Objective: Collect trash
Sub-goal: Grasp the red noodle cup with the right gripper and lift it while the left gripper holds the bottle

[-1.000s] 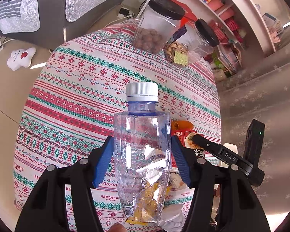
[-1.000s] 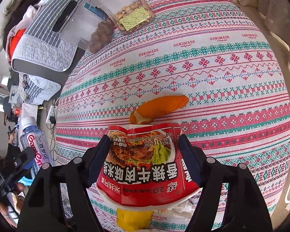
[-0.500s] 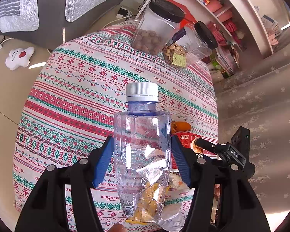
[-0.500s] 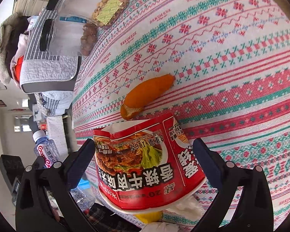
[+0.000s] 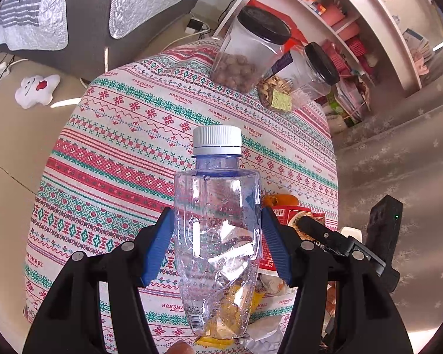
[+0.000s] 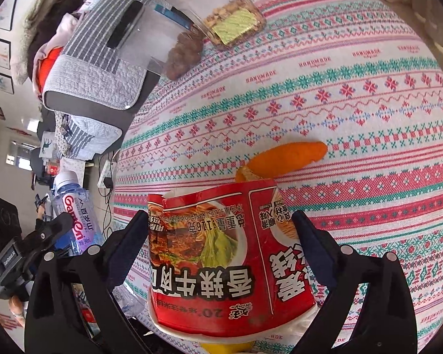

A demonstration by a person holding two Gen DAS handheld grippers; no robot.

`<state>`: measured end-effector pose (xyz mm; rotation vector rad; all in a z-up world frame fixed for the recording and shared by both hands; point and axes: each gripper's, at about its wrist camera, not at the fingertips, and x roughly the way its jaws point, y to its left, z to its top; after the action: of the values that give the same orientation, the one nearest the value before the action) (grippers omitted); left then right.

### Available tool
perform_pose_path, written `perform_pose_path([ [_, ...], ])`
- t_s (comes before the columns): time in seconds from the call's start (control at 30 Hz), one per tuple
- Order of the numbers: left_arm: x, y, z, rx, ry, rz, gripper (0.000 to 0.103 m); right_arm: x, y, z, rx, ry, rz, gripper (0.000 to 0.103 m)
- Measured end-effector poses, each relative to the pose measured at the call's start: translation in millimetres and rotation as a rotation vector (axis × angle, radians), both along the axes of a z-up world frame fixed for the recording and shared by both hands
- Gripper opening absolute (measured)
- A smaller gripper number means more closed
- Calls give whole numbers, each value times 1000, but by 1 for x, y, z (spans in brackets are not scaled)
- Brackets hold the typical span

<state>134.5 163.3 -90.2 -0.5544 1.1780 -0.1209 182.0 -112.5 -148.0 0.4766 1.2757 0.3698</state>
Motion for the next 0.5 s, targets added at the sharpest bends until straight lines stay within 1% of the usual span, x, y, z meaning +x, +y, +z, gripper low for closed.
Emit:
perform_pose_path([
  [0.1, 0, 1, 5, -3, -31, 9, 60, -1, -3, 20, -16, -80, -31, 92],
  [0.27, -4, -3, 22, 9, -125, 18, 60, -11, -21, 57, -66, -250, -107, 92],
  [0.4, -8, -8, 39, 37, -222, 50, 60, -21, -29, 88, -118, -410, -173, 92],
  [0.5, -13, -15, 55, 51, -303, 65, 60, -32, -38, 108, -160, -509, -226, 92],
])
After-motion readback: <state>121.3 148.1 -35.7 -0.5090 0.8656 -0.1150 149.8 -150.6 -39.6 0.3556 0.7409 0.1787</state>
